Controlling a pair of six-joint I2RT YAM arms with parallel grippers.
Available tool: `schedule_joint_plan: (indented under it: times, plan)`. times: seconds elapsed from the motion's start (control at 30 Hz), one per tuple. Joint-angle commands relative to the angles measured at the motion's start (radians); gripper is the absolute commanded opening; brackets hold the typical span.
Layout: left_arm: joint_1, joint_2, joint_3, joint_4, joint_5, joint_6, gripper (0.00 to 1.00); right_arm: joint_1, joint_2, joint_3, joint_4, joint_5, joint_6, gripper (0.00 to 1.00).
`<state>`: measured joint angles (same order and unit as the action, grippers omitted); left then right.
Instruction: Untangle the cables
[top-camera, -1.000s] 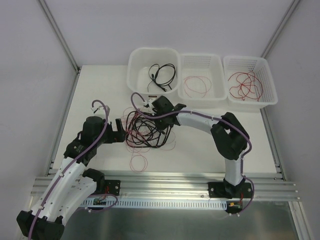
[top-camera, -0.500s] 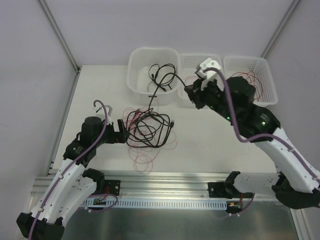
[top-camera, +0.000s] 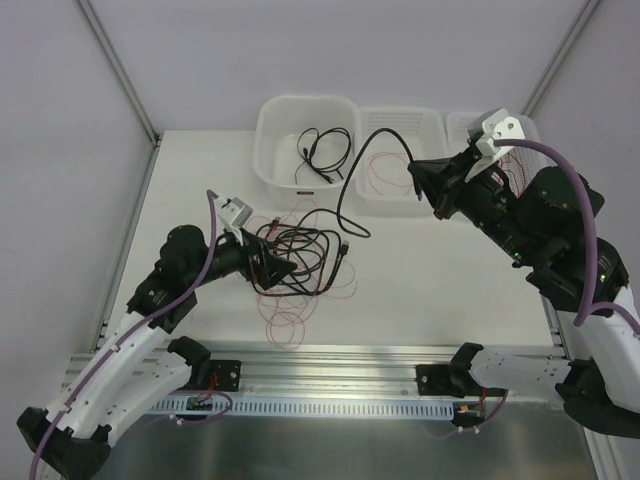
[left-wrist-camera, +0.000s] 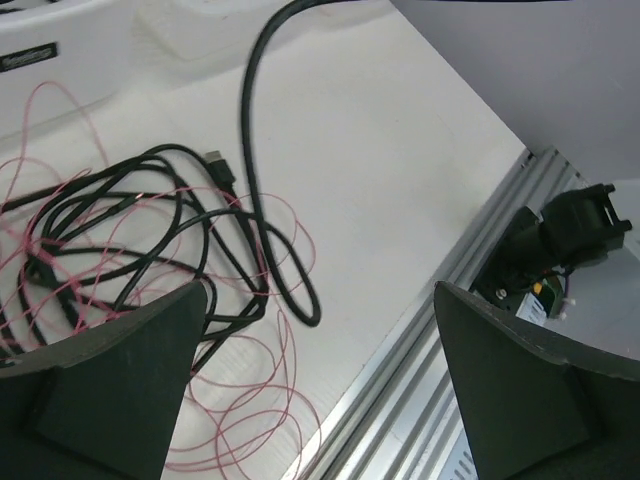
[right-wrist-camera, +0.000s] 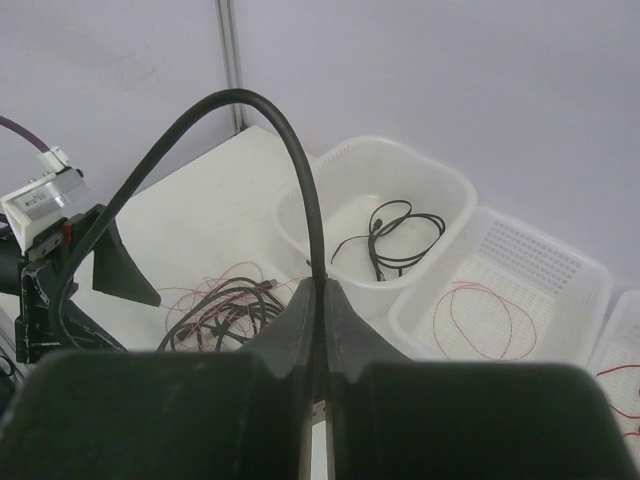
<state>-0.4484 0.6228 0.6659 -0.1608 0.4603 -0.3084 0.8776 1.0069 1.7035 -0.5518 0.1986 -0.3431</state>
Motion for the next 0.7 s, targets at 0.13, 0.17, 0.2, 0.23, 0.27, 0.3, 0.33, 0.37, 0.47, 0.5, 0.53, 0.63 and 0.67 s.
schedule_joint_plan:
  times: [0.13,0.17,0.2,0.23,0.27,0.3,0.33,0.37,0.47,0.5,0.53,0.63,0.67]
  plan:
    - [-0.22,0.228,0.115,0.184,-0.142,0.062,0.98,0.001,0.01,0.122,-0.013,0.007,0.035,0.01]
    - [-0.228,0.245,0.119,0.187,-0.17,0.058,0.97,0.0,0.01,0.12,-0.016,0.007,0.035,0.01]
    - [-0.237,0.261,0.118,0.19,-0.21,0.055,0.95,0.001,0.006,0.113,-0.017,0.005,0.035,0.01]
    - [-0.237,0.285,0.116,0.19,-0.248,0.045,0.93,0.001,0.001,0.105,-0.019,0.004,0.036,0.01]
    - [-0.239,0.293,0.11,0.19,-0.328,0.04,0.9,0.0,-0.008,0.099,-0.019,-0.001,0.038,0.01]
    - [-0.24,0.299,0.106,0.19,-0.362,0.032,0.88,0.001,-0.013,0.085,-0.02,0.001,0.039,0.01]
    - [-0.24,0.304,0.103,0.19,-0.386,0.031,0.86,0.0,-0.019,0.079,-0.02,0.001,0.039,0.01]
    - [-0.239,0.302,0.094,0.19,-0.425,0.026,0.84,0.0,-0.024,0.073,-0.019,0.001,0.039,0.01]
    - [-0.239,0.287,0.083,0.19,-0.42,0.028,0.84,0.001,-0.042,0.051,-0.023,0.012,0.03,0.01]
    - [-0.24,0.264,0.083,0.193,-0.407,0.028,0.86,0.0,-0.045,0.048,-0.023,0.016,0.024,0.01]
    - [-0.242,0.249,0.081,0.195,-0.404,0.029,0.87,0.0,-0.05,0.039,-0.026,0.019,0.023,0.01]
    - [-0.243,0.172,0.078,0.196,-0.396,0.055,0.89,0.001,-0.057,0.027,-0.025,0.025,0.018,0.01]
    - [-0.243,0.152,0.074,0.195,-0.402,0.063,0.89,0.001,-0.059,0.019,-0.025,0.021,0.018,0.01]
